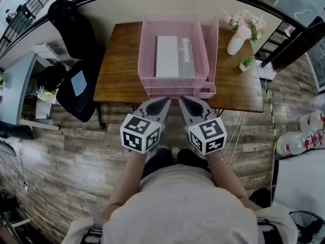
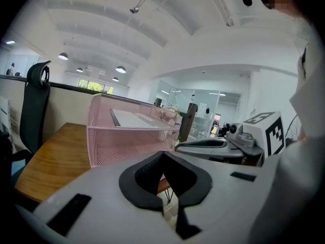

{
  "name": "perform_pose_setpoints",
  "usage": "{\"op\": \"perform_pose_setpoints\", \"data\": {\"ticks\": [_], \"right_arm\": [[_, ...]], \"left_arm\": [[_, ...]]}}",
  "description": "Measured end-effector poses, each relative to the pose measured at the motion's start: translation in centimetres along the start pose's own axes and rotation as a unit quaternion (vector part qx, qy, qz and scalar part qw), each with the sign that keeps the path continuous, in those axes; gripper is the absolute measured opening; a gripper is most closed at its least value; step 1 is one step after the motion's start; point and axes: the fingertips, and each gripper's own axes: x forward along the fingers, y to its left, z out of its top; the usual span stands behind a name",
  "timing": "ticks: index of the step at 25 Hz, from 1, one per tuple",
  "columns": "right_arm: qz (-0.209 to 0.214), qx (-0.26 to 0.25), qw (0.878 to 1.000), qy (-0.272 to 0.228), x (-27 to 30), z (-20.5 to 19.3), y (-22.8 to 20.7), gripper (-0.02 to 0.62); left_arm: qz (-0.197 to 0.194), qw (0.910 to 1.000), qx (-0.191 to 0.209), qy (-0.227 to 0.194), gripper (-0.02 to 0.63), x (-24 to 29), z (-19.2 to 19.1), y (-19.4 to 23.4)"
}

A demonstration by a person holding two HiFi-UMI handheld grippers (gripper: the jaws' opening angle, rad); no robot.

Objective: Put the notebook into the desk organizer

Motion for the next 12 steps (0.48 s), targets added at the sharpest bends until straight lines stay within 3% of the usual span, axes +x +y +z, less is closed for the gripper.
{"op": "perform_pose_setpoints", "data": {"ticks": [12], "right_arm": [[0.011, -0.013, 1.0, 0.004, 0.32, -0.04, 0.42, 0.009]], "left_arm": [[-0.023, 0.9997, -0.006, 0.009, 0.011, 0.47, -0.44, -0.54]]}}
